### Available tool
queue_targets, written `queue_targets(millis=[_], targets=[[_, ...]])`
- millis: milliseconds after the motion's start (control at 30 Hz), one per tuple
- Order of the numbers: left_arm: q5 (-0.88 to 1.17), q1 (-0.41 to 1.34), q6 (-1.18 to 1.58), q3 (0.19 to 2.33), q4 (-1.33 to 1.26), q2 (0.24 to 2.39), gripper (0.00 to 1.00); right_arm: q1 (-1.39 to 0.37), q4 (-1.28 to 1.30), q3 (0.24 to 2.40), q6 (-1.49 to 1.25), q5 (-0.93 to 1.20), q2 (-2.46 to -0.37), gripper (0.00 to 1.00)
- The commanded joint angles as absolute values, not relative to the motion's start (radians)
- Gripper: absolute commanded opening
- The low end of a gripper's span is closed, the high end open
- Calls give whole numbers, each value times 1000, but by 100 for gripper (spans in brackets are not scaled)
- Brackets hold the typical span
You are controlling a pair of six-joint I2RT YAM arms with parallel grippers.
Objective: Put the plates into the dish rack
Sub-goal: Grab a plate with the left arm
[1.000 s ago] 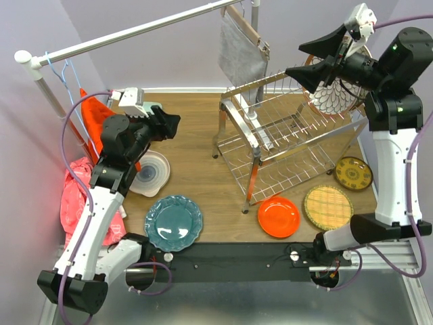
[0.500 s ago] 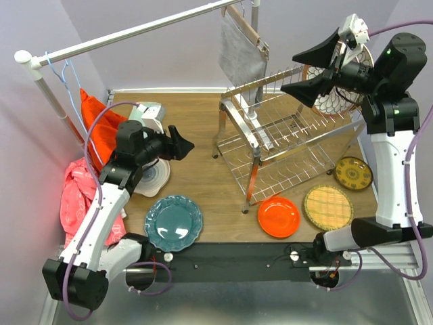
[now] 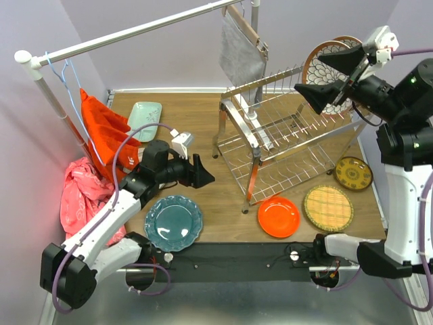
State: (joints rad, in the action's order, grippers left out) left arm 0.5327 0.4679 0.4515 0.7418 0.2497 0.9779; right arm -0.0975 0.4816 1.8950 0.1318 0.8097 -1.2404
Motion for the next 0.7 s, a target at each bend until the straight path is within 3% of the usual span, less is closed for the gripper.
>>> queue_targets(millis=[0, 333, 667], targets=[[603, 520, 587, 634, 68, 908, 73, -101, 492, 1833, 143, 562, -1160, 100], [512, 678, 847, 450, -224, 787, 73, -101, 494, 1689, 40, 146, -973, 100], [358, 814, 1017, 324, -233, 569, 73, -101, 544, 1532, -52, -166, -752, 99]])
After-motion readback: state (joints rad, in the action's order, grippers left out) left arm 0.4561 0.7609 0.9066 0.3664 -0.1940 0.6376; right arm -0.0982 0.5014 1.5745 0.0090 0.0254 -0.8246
